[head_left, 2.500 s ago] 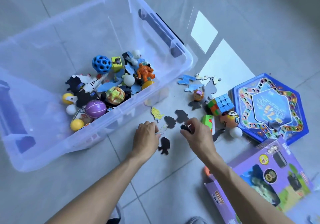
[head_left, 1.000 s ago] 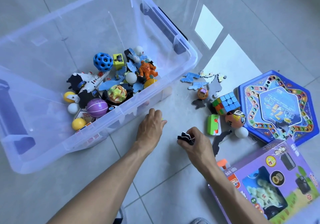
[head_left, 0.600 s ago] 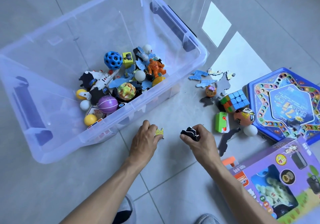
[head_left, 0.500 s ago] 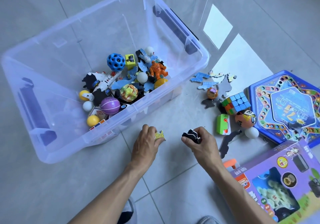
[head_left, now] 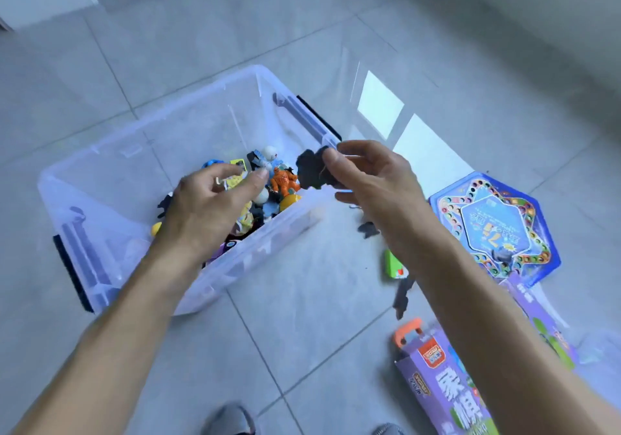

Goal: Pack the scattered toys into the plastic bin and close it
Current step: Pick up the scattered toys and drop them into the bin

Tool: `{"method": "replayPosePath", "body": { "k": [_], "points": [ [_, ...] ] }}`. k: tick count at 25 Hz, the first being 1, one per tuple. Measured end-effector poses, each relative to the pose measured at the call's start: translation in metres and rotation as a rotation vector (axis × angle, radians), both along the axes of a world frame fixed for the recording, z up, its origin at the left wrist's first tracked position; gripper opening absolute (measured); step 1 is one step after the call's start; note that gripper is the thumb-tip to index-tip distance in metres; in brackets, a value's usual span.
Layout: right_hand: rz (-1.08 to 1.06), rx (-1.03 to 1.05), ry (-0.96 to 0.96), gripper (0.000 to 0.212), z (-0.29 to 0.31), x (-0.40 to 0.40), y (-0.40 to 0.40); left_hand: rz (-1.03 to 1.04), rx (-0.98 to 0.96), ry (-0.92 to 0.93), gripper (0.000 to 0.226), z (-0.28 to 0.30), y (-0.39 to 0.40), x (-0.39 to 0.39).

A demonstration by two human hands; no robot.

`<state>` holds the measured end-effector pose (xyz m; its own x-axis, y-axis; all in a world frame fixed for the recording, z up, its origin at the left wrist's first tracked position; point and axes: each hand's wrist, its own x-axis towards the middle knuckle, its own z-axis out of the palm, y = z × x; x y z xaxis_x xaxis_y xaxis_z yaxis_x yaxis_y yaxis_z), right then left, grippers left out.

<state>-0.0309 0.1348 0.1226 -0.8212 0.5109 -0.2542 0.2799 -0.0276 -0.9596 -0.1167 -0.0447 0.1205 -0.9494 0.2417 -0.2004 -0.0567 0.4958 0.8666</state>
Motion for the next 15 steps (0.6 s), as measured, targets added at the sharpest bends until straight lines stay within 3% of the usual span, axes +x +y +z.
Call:
{"method": "replayPosePath", "body": {
  "k": [2, 3, 5, 8, 11, 15],
  "points": [
    [-0.193, 0.245, -0.106, 0.029, -0.028, 0.024, 0.031, -0.066, -0.321, 0.041, 0.067, -0.001, -0.001, -0.007],
    [-0.283, 0.305, -0.139, 0.021, -0.047, 0.05, 0.044, -0.08, -0.392, 0.147, 0.074, -0.002, 0.0, 0.004],
    [-0.32, 0.334, -0.331, 0.008, -0.095, 0.114, 0.047, -0.122, -0.35, 0.396, 0.066, -0.014, 0.005, 0.044],
    [-0.12, 0.366, -0.626, 0.016, -0.162, 0.199, 0.025, -0.443, -0.314, 0.41, 0.057, -0.064, 0.028, 0.113],
    [0.032, 0.655, -0.619, 0.026, -0.198, 0.206, 0.03, -0.841, -0.484, 0.366, 0.056, -0.121, 0.07, 0.15],
    [0.361, 0.814, -0.601, 0.045, -0.215, 0.159, 0.072, -1.358, -0.709, 0.607, 0.049, -0.175, 0.141, 0.134]
  ]
}}
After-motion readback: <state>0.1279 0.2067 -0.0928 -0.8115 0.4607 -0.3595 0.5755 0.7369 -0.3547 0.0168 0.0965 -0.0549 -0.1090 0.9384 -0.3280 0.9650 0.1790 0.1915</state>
